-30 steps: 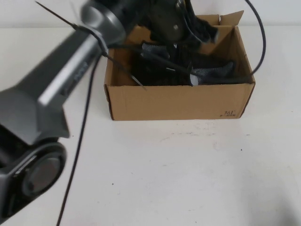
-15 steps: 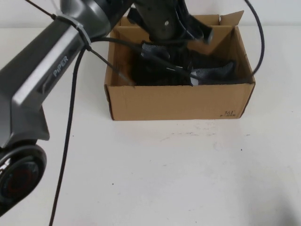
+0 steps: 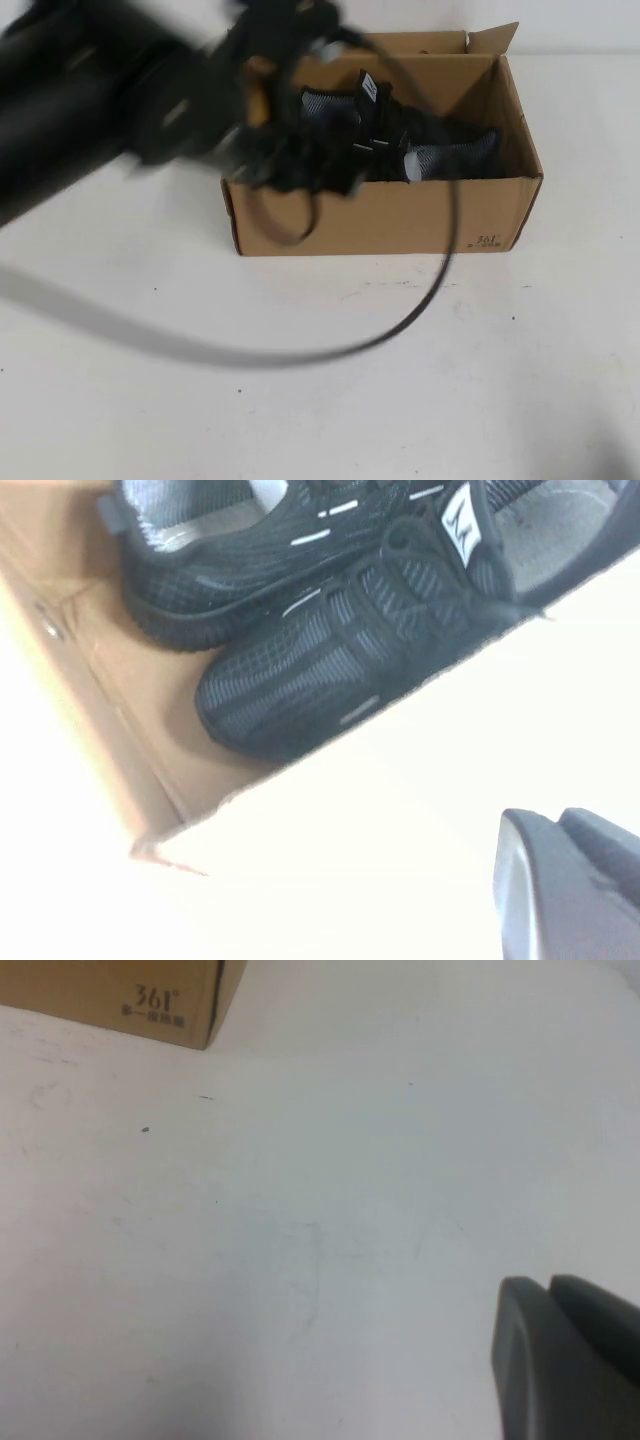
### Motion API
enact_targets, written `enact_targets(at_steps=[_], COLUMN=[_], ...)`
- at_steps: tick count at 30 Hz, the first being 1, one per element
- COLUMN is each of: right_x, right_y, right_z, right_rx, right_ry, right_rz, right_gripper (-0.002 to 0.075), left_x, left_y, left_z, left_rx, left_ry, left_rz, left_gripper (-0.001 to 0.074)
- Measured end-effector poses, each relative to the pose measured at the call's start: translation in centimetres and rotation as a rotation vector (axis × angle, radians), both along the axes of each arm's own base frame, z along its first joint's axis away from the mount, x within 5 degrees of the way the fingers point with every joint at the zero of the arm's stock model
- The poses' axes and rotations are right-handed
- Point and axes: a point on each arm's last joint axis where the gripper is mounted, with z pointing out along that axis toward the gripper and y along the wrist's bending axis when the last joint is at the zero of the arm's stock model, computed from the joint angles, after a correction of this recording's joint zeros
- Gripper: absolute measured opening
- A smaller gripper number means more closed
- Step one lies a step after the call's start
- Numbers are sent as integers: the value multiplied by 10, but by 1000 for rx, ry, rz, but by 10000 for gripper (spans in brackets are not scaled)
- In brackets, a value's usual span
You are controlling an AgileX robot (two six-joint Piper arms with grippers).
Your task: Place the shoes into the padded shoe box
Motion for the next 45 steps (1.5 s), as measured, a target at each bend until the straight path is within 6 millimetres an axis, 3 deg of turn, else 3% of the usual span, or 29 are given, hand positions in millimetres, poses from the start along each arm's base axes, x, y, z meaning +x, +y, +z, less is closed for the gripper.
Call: enact_targets(at_steps=[8,13,28,31,35,40,45], right_x=[0,0,0,0,0,0,0], right_y=[0,0,0,0,0,0,0], right_z=[0,0,0,0,0,0,0], right_rx=[0,0,0,0,0,0,0], right_ry=[0,0,0,0,0,0,0], right_rz=[0,0,0,0,0,0,0], right_gripper=[-8,-8,-8,-8,-8,-8,-8], left_x=[-63,-88,-96,-110,-132,-161,-187], left_y=[54,77,86,97,124,164,194], left_z=[-3,-6,-17,-24,-41,-71,-100], left_rx=[-154,-167,-108,-144,-249,-329,-324], left_ry=[-159,-186,-213,-320,-522,-793,-924], left_rz=[-22,-25,-45,-114,-121,1,173], left_gripper=[-1,-1,-4,-4,-4,-4,-4])
